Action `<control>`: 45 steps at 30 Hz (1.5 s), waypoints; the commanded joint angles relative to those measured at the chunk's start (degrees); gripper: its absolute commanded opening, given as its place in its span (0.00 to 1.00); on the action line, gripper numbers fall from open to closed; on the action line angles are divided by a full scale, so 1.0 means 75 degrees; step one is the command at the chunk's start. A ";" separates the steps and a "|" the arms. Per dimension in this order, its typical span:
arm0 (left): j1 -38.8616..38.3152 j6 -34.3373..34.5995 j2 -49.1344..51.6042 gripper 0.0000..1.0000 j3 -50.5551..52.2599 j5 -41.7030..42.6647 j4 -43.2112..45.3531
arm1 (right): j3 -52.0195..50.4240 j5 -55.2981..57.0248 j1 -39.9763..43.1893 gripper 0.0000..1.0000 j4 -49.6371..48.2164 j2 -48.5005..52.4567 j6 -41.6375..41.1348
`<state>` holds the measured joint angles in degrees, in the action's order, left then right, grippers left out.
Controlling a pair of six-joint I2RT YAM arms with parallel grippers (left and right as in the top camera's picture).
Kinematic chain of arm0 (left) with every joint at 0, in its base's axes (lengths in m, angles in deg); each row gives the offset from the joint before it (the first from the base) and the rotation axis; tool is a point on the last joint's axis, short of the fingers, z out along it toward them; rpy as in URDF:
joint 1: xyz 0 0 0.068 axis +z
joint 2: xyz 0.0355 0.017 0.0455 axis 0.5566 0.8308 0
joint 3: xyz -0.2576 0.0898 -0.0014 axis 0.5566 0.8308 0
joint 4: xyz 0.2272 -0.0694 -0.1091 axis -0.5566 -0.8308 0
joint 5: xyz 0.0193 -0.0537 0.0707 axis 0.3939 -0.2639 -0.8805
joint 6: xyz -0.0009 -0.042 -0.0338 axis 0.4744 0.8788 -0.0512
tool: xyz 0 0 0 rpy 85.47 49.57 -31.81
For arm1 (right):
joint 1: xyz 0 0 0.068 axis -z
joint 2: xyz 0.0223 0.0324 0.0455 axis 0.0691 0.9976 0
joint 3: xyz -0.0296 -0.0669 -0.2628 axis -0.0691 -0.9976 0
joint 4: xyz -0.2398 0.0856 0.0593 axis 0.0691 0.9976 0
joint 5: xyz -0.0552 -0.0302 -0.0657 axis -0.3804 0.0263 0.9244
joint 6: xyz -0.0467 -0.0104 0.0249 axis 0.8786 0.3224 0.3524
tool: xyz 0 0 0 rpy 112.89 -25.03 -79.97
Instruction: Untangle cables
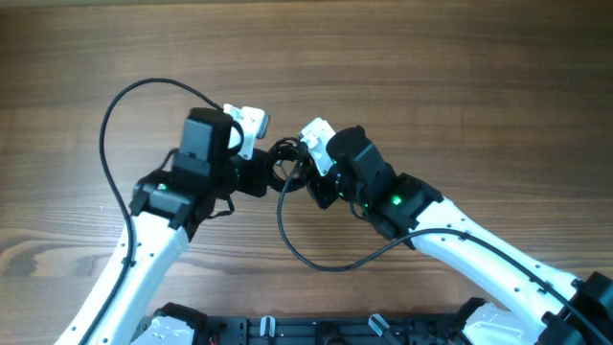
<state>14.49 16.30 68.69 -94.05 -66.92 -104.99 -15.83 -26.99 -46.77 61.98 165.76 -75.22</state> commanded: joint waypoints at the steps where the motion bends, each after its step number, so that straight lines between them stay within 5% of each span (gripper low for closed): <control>1: 0.0093 0.0082 -0.0166 0.04 0.0009 0.2771 0.0076 | 0.0079 0.0087 -0.0041 0.11 -0.0364 0.0149 -0.0055; 5: 0.0160 0.0207 -0.0160 0.04 0.0009 0.3159 0.0087 | 0.0082 -0.1390 -0.0041 0.05 -0.0801 -0.0137 -0.1134; 10: 0.0991 0.4141 -0.0146 0.04 0.0009 -0.0650 0.0423 | 0.0082 -0.4639 -0.0032 0.04 -0.0067 -0.1533 -0.1177; 15: 0.0901 0.4983 0.0006 0.04 0.0009 -0.0463 0.1399 | 0.0082 -0.6723 -0.0023 0.04 -0.0108 -0.1716 -0.1174; 19: 0.0364 0.3381 0.0338 0.04 0.0009 0.0758 0.0711 | 0.0079 -0.6169 0.0437 0.04 -0.0886 -0.1716 -0.1562; 20: 0.0289 0.3258 0.0347 0.15 0.0009 0.0778 0.0589 | 0.0079 -0.5767 0.0539 0.05 -0.0781 -0.1714 -0.1804; 21: 0.0239 0.3150 0.0341 0.45 0.0009 0.0784 0.0548 | 0.0079 -0.4995 0.0694 0.04 -0.0475 -0.1714 -0.2055; 23: 0.0303 0.3072 0.0297 0.88 0.0009 0.0825 0.0816 | 0.0079 -0.4060 0.0787 0.04 -0.0079 -0.1702 -0.2069; 24: 0.0370 0.3037 0.0259 0.95 0.0009 0.0842 0.0962 | 0.0079 -0.3987 0.0790 0.04 -0.0050 -0.1702 -0.1976; 27: 0.0723 0.2232 -0.0050 0.94 0.0009 0.1265 0.1110 | 0.0079 -0.2981 0.0790 0.04 0.0434 -0.1702 -0.2008; 30: 0.0959 0.0921 -0.0361 0.82 0.0009 0.2585 0.1008 | 0.0079 -0.2159 0.0790 0.04 0.0790 -0.1649 -0.1953; 33: 0.0968 -0.0382 -0.0402 0.74 0.0009 0.3034 0.0154 | 0.0079 -0.2025 0.0799 0.04 0.0746 -0.1603 -0.0536; 36: 0.0968 -0.1818 -0.0402 0.73 0.0009 0.3034 -0.1093 | 0.0079 -0.3876 0.1326 0.04 0.0749 -0.1603 0.0216; 40: 0.0968 -0.1964 -0.0402 0.78 0.0009 0.3112 -0.0930 | 0.0079 -0.7324 0.2468 0.04 0.0793 -0.1591 0.0653; 45: 0.0968 -0.2328 -0.0402 0.89 0.0009 0.3657 -0.0149 | 0.0079 -0.8183 0.2646 0.04 0.1309 -0.1346 0.0825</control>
<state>21.46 1.31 66.06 -94.07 -41.85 -108.66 -16.15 -79.82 -27.12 71.05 154.15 -71.28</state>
